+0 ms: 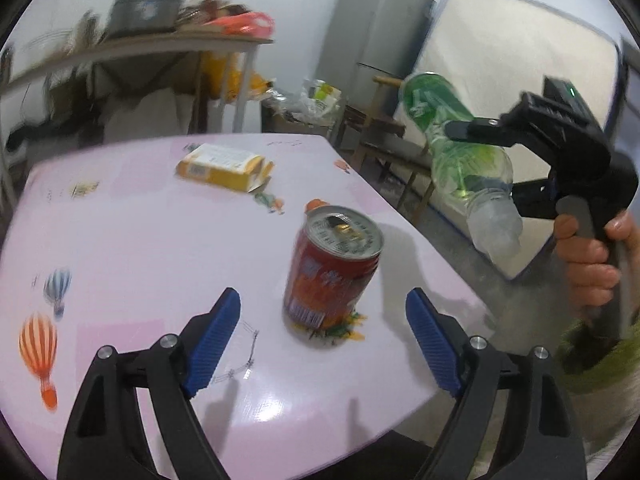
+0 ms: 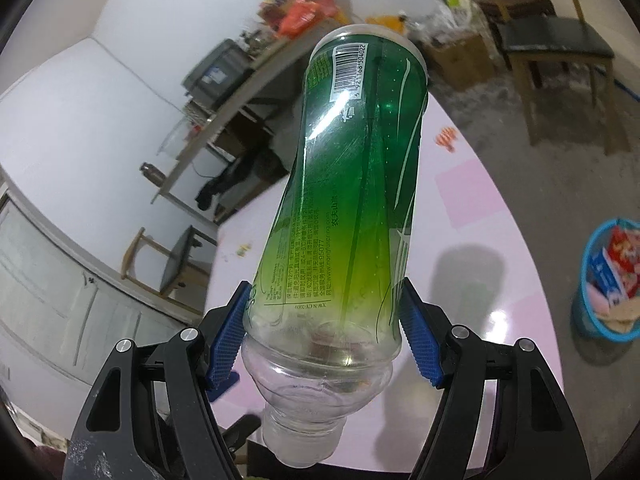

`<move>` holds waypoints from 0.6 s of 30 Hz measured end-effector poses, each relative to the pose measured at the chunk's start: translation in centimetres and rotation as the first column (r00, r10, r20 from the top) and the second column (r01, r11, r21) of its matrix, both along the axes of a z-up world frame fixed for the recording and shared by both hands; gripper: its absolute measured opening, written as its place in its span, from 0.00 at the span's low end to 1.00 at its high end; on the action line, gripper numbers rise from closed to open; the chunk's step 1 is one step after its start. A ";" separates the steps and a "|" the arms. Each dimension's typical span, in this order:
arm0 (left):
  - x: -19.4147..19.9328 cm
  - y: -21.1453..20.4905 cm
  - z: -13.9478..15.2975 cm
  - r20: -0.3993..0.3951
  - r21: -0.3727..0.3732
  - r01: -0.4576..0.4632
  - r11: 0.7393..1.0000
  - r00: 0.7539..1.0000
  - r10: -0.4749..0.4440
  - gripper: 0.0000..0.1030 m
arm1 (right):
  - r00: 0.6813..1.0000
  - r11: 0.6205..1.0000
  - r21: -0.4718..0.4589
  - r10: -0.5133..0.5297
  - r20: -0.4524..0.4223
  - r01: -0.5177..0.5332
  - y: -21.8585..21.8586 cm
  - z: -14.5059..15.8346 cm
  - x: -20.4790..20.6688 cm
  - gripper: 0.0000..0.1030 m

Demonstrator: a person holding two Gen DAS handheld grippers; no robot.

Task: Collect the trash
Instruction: 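Grasp the red can with the left tool while the right tool holds the bottle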

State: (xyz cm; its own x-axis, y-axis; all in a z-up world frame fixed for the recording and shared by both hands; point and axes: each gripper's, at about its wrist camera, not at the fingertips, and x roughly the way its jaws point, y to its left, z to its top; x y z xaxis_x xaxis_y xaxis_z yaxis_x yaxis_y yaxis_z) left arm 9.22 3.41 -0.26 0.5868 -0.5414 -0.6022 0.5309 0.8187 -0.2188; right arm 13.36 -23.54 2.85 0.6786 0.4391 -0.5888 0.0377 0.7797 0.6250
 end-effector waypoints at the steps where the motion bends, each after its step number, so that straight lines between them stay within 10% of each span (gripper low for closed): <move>1: 0.4 -0.7 -0.2 0.004 0.017 0.006 1.000 1.000 -0.006 0.80 | 1.000 1.000 0.004 -0.004 -0.013 0.004 -0.3 -0.4 0.1 0.65; 18: 4.2 -4.4 -2.4 -0.006 0.040 -0.024 0.999 1.000 0.024 0.67 | 0.996 1.000 0.013 -0.020 -0.084 0.021 -1.5 -2.2 1.7 0.66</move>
